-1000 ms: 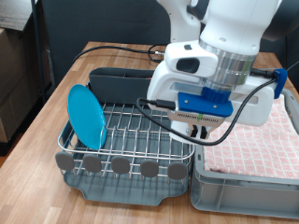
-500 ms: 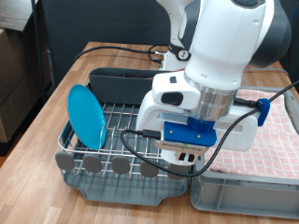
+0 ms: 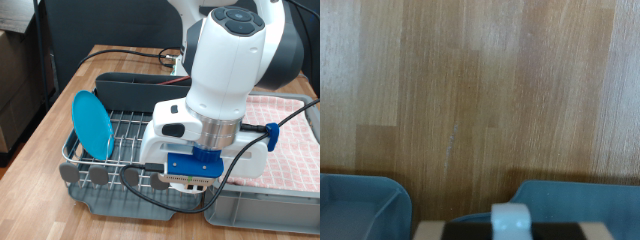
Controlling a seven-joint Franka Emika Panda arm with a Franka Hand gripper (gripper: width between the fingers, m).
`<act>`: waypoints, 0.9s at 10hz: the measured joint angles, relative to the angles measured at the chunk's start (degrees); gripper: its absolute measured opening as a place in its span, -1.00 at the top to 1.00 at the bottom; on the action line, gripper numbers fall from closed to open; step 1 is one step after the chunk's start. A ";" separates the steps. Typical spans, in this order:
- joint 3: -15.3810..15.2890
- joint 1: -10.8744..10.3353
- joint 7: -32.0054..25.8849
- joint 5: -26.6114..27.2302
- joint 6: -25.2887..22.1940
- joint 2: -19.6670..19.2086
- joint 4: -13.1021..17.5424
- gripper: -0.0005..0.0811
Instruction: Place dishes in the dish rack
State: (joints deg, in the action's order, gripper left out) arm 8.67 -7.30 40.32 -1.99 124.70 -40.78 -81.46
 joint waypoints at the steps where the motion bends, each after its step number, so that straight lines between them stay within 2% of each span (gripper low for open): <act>1: 0.01 0.20 -0.38 0.00 -1.24 -1.04 1.63 0.81; 6: 0.36 0.40 -0.81 -0.26 -14.93 -7.88 14.47 0.81; 7: 0.33 0.41 -0.81 -0.13 -16.14 -8.63 15.85 0.81; 9: 0.28 0.39 -0.68 -0.11 -16.27 -8.84 16.41 0.81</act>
State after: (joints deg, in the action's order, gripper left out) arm 8.95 -6.92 39.64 -2.10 108.43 -49.62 -65.05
